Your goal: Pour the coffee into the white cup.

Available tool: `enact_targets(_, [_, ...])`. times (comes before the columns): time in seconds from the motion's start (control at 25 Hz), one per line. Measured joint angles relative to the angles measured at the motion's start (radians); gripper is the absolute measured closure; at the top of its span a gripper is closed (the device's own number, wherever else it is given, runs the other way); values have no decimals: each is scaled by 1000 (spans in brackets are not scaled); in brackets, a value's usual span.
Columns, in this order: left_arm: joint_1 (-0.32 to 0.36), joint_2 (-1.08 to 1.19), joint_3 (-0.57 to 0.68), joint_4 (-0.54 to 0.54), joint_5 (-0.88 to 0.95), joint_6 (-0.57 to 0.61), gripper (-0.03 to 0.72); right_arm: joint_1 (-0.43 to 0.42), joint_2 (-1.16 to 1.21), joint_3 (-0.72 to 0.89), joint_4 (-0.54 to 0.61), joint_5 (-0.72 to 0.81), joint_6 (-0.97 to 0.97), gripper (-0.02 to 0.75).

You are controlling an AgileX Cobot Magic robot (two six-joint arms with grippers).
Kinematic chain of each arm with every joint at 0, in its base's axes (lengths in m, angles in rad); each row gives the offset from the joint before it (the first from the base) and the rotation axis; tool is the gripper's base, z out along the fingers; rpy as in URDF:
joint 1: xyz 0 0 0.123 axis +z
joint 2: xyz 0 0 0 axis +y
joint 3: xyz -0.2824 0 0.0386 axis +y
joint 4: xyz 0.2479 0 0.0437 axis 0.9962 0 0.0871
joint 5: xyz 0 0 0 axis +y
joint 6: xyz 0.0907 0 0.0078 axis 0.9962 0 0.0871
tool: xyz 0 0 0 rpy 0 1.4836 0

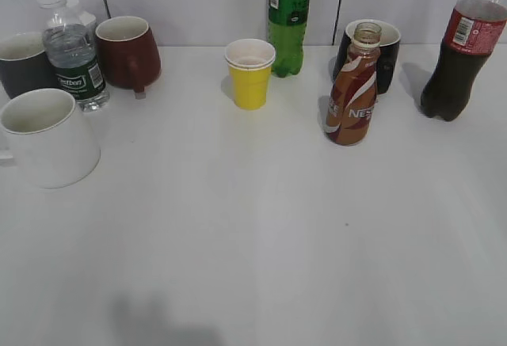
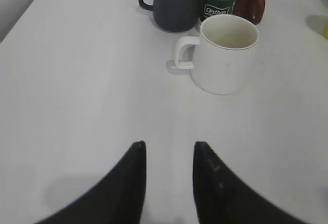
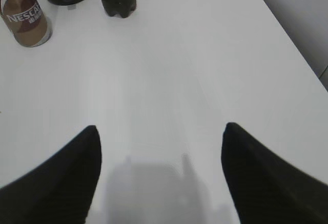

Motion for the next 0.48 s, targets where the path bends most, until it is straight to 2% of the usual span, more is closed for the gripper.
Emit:
enact_targets(0.24, [0,84,-24,11,-129,0,442,0,0,0,0,0,0,167])
enact_targets(0.48, [0,294,-24,19,-374,0,442,0,0,0,0,0,0,167])
